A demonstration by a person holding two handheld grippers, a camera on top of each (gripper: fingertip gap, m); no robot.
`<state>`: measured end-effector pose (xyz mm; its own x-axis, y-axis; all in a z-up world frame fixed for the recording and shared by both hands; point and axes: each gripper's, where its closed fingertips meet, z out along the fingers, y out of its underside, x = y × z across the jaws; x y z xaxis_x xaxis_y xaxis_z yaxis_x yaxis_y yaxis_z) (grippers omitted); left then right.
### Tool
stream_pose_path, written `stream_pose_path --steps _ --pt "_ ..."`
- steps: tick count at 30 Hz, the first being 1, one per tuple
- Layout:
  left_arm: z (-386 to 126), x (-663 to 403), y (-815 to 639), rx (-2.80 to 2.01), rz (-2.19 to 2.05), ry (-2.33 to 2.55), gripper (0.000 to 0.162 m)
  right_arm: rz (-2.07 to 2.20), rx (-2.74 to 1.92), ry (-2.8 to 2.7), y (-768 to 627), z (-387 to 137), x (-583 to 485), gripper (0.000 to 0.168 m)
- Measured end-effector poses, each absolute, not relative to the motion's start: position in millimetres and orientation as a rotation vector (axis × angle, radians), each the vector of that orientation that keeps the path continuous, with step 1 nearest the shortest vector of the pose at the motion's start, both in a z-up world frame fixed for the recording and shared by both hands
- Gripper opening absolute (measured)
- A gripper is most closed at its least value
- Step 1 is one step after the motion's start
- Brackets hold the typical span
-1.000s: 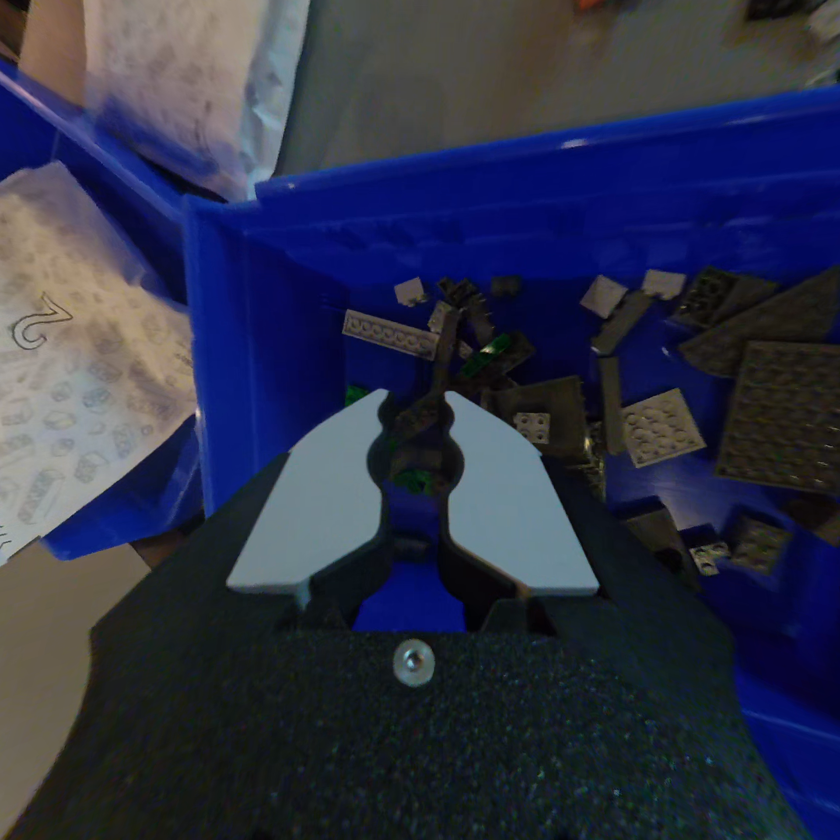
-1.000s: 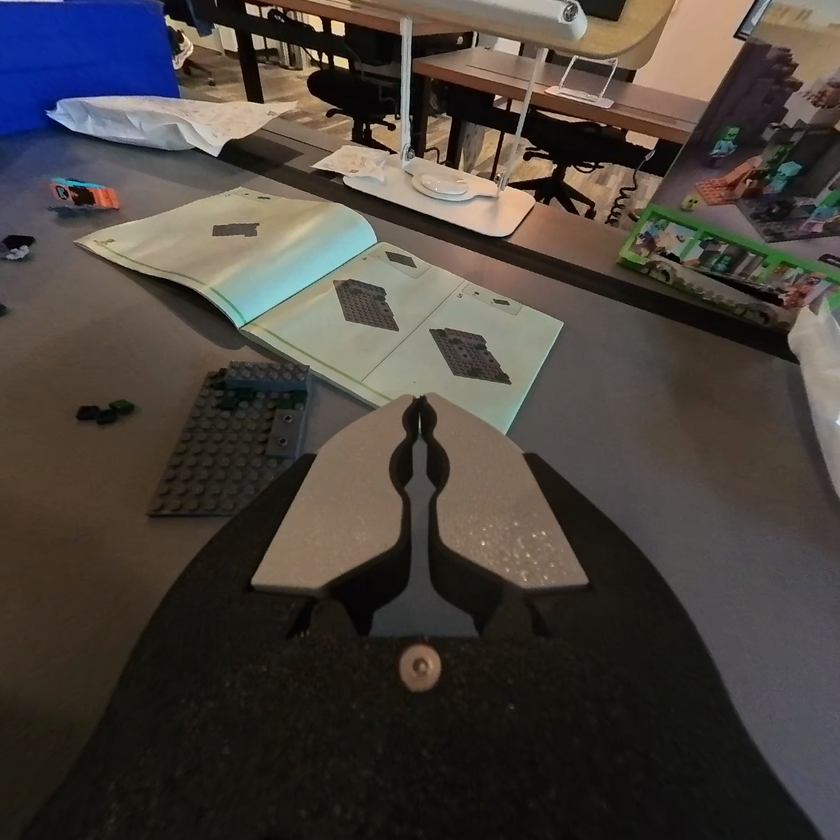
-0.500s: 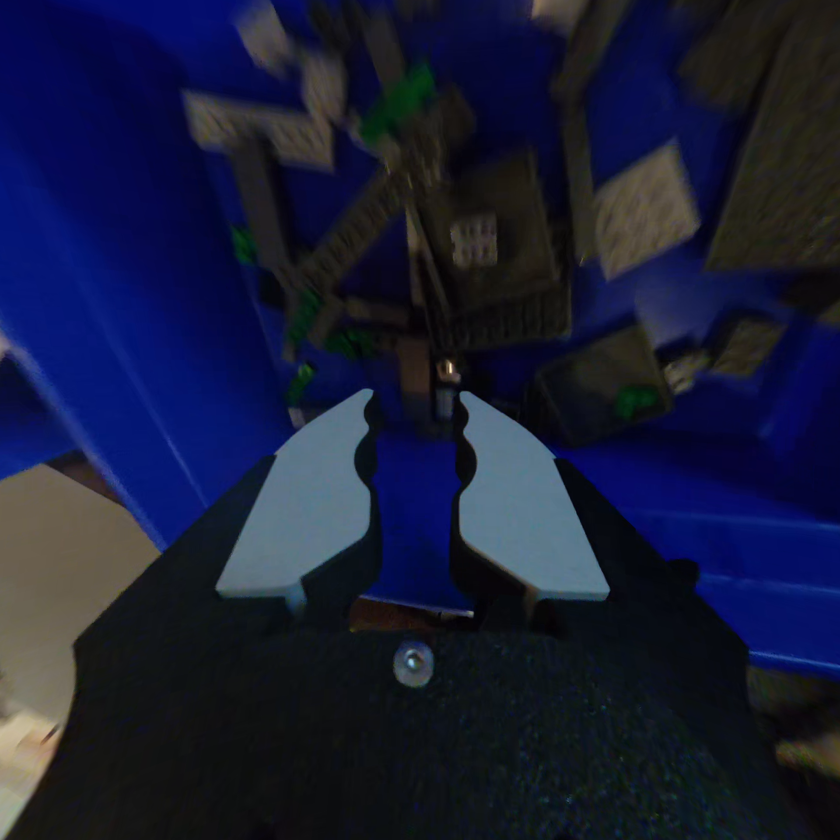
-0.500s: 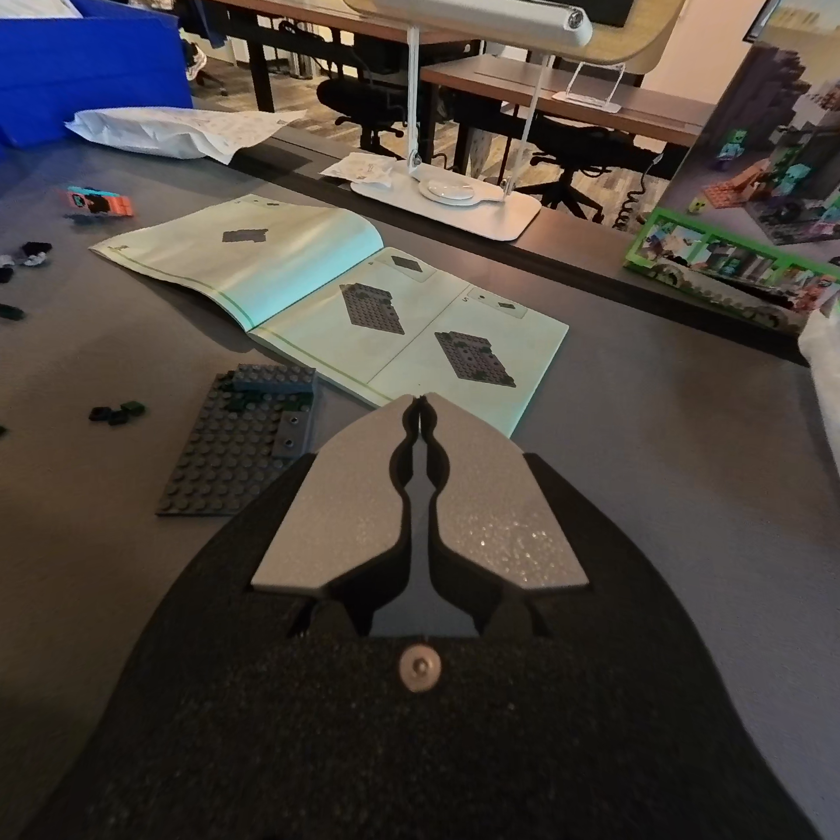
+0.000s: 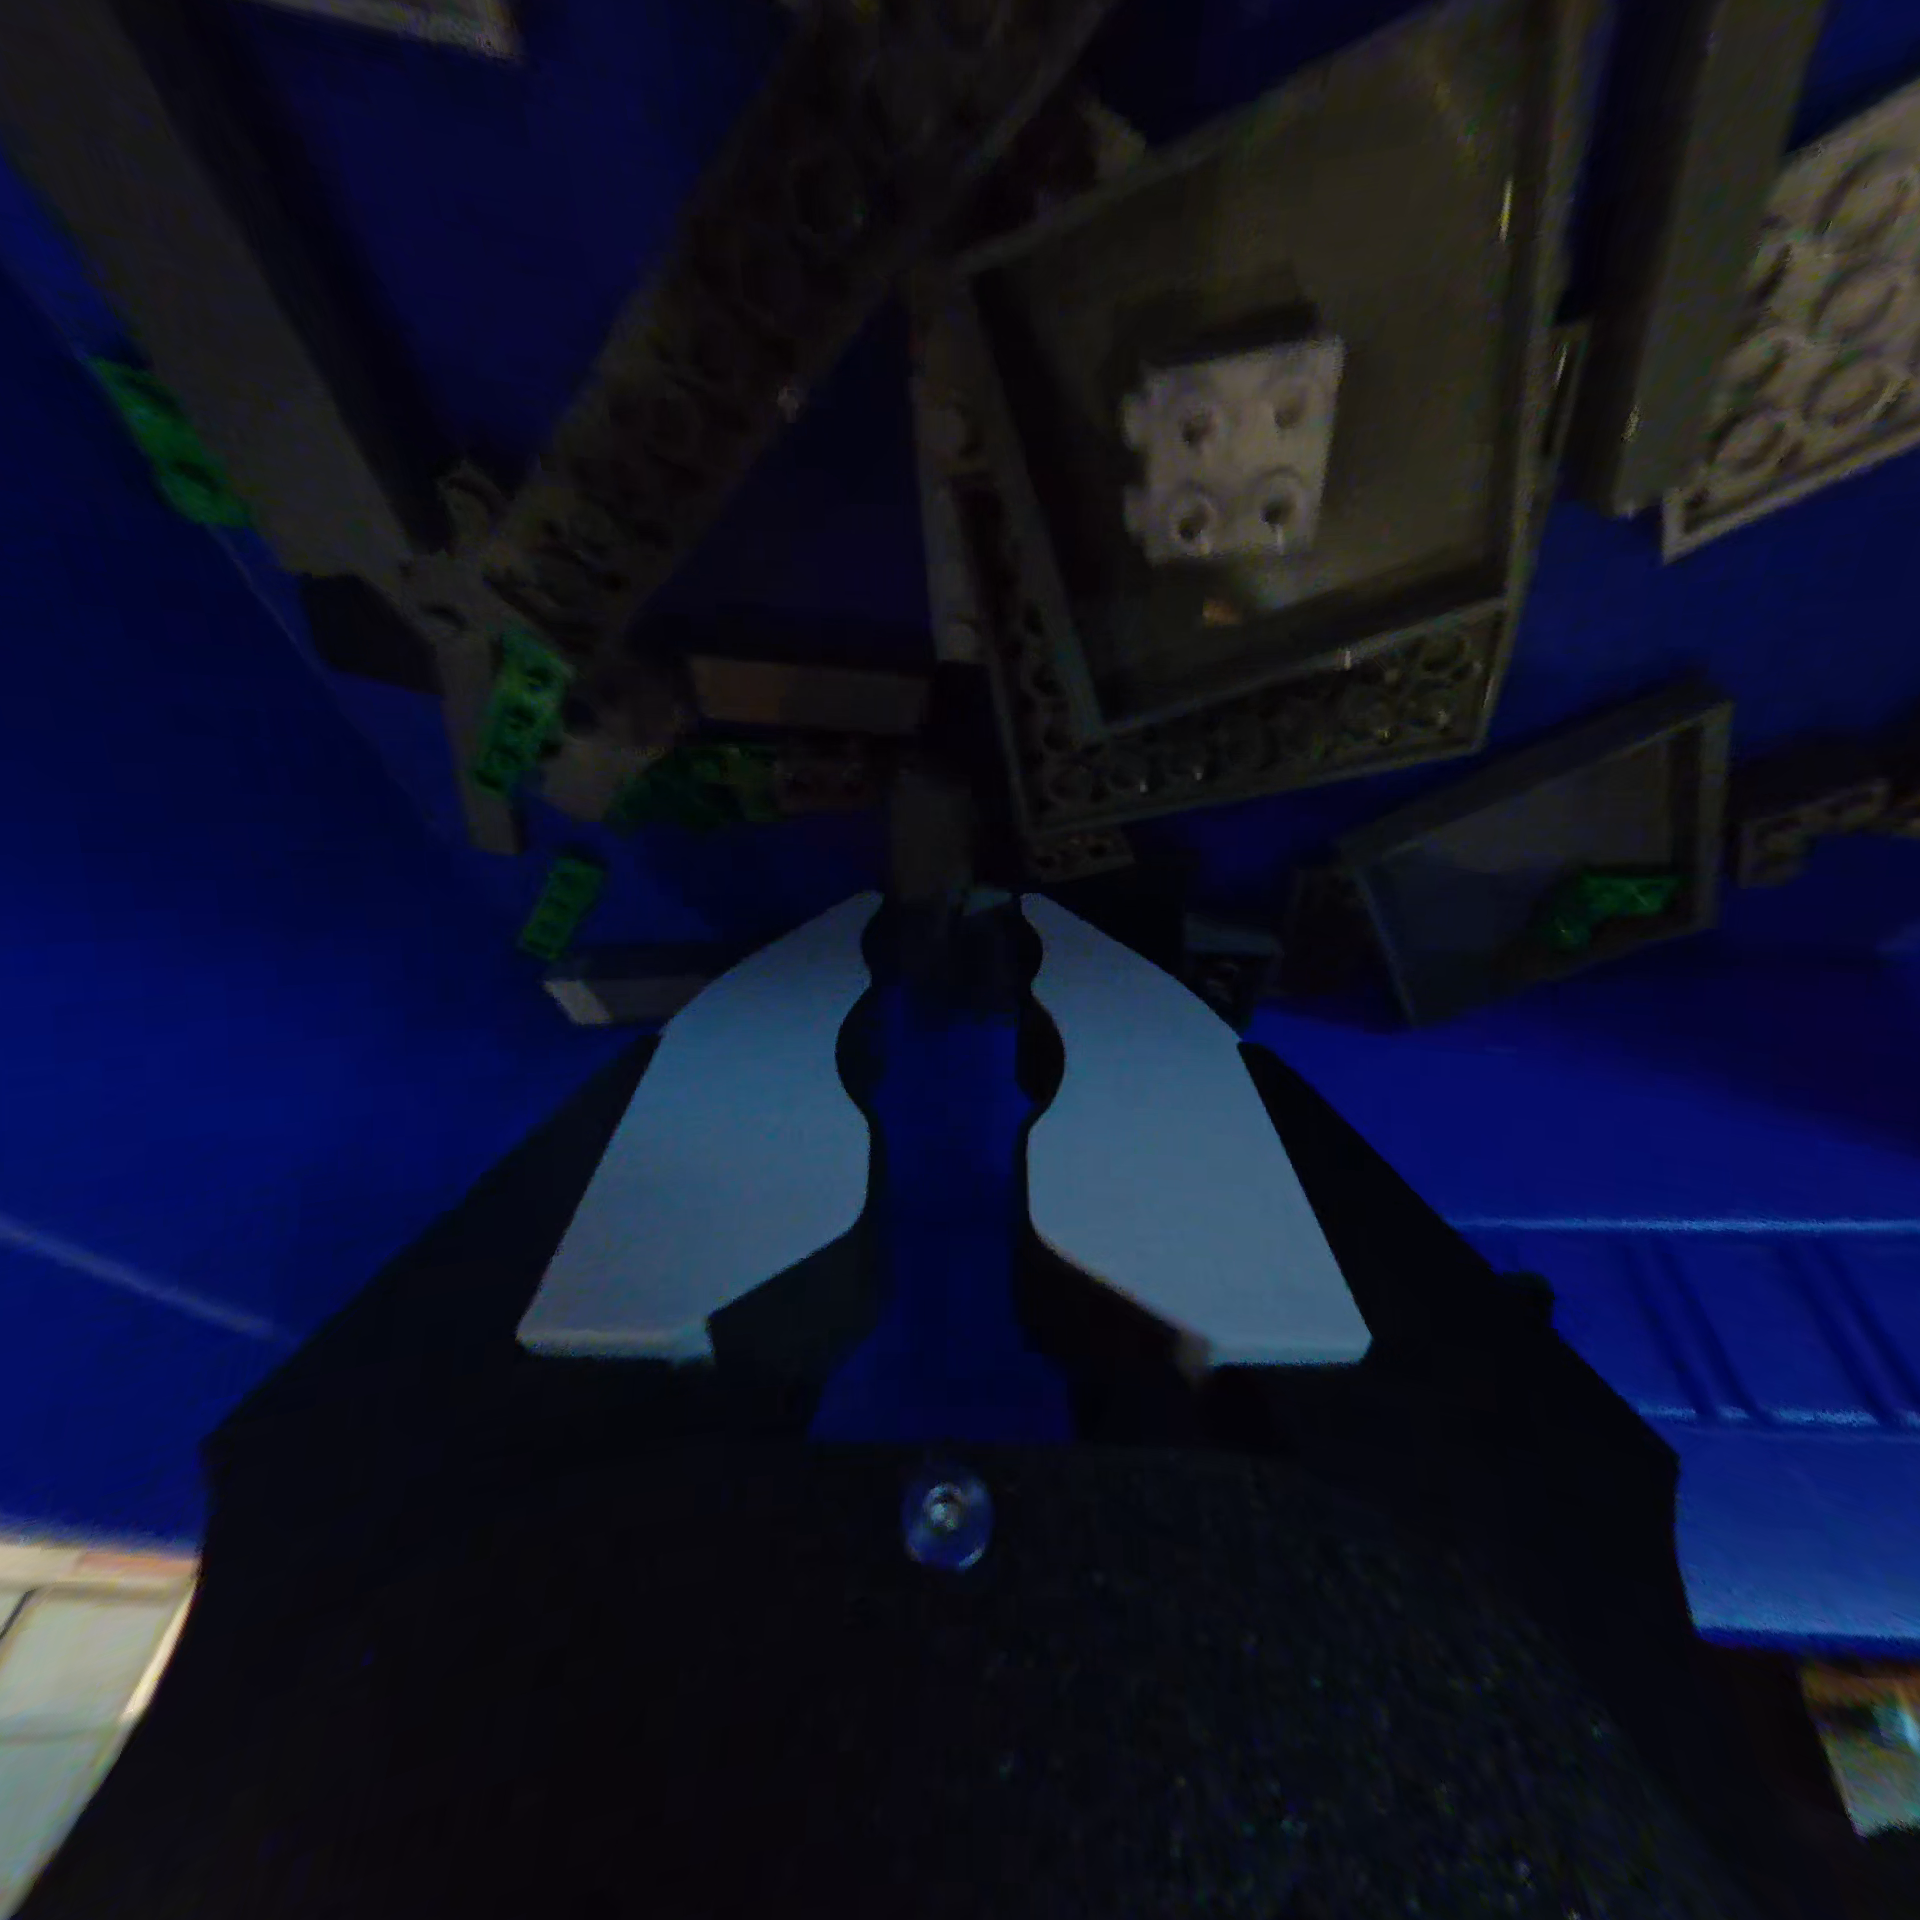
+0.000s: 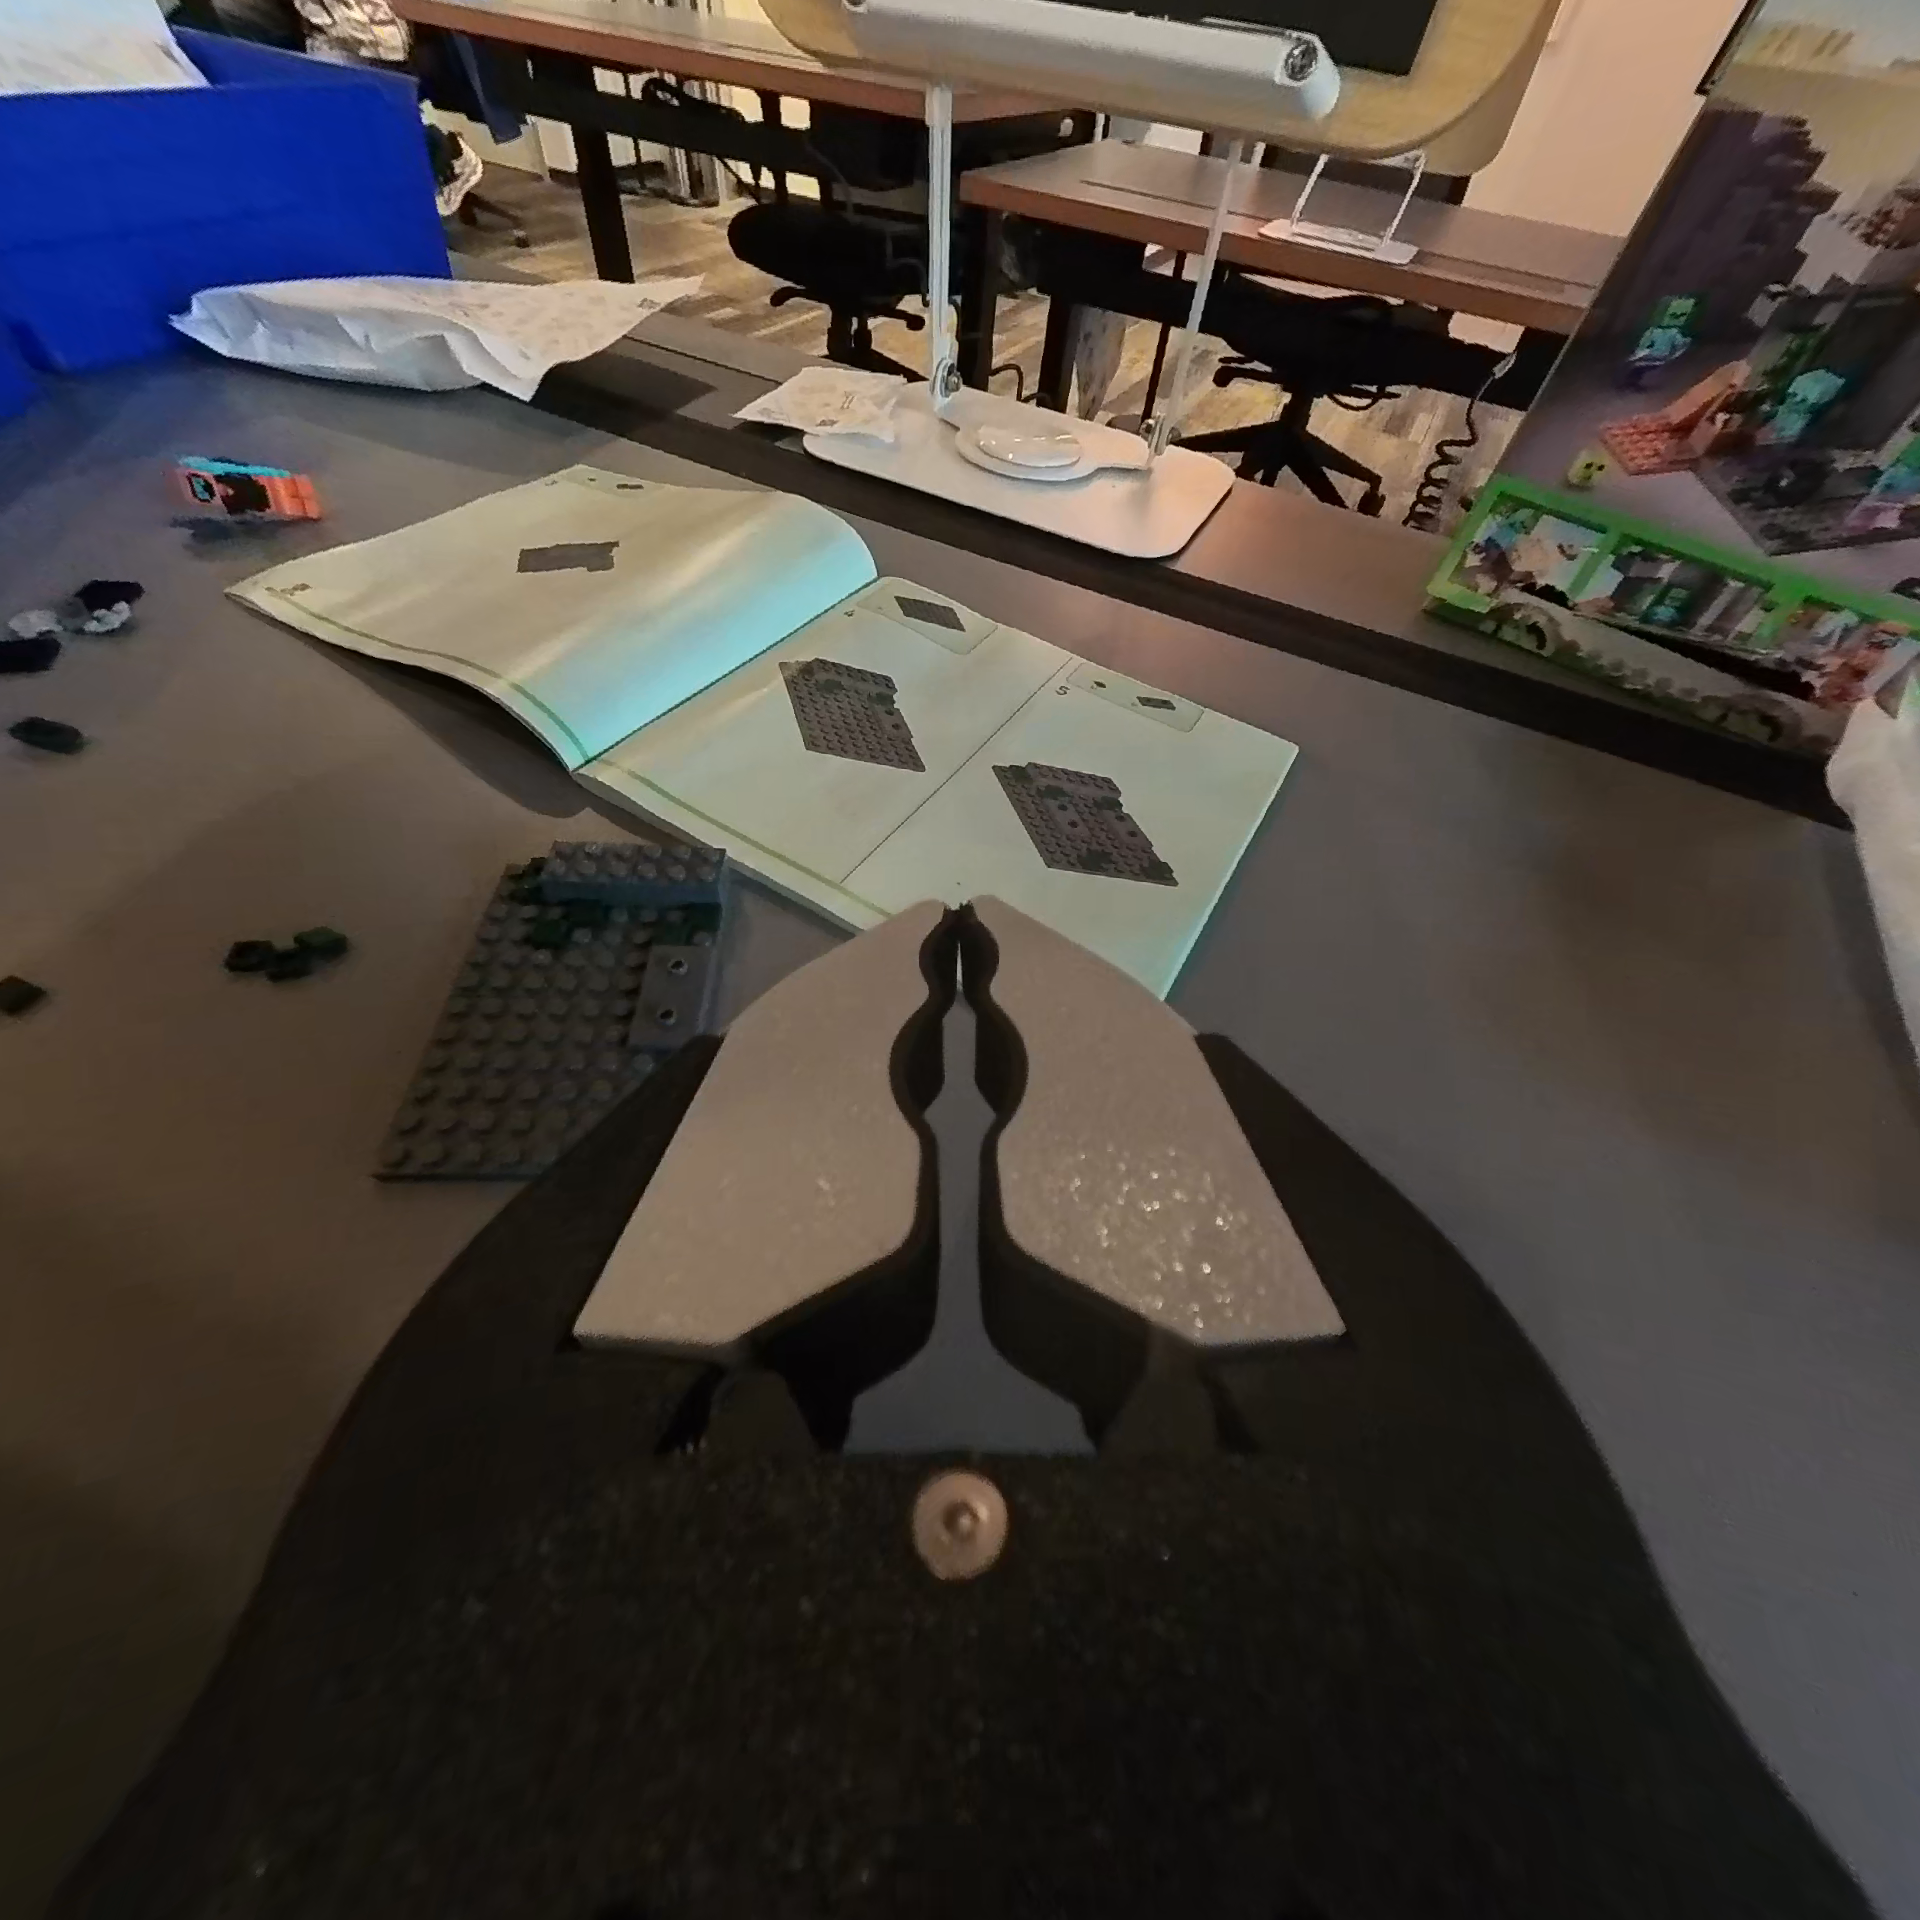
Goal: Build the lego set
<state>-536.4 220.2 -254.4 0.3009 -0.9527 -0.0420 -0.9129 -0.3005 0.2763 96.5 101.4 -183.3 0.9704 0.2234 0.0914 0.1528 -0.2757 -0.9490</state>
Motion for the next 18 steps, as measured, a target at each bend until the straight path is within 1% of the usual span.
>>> stream_pose_path --steps 6,13,16,18 --pt "-231.4 -516.6 245.7 2.519 -0.310 -1.812 0.020 0.075 -1.861 -0.274 101.8 -183.9 96.5 0.000" --pt "-210.8 -510.1 286.0 2.711 -0.561 -1.883 0.021 0.078 -1.861 -0.274 101.5 -183.9 96.4 0.000" --pt "-206.7 -504.9 283.7 2.740 -0.544 -1.898 0.033 0.075 -1.862 -0.279 101.4 -184.2 95.9 0.000" --pt "-204.9 -502.0 278.1 2.734 -0.533 -1.921 0.036 0.075 -1.862 -0.278 101.4 -184.2 96.0 0.000"
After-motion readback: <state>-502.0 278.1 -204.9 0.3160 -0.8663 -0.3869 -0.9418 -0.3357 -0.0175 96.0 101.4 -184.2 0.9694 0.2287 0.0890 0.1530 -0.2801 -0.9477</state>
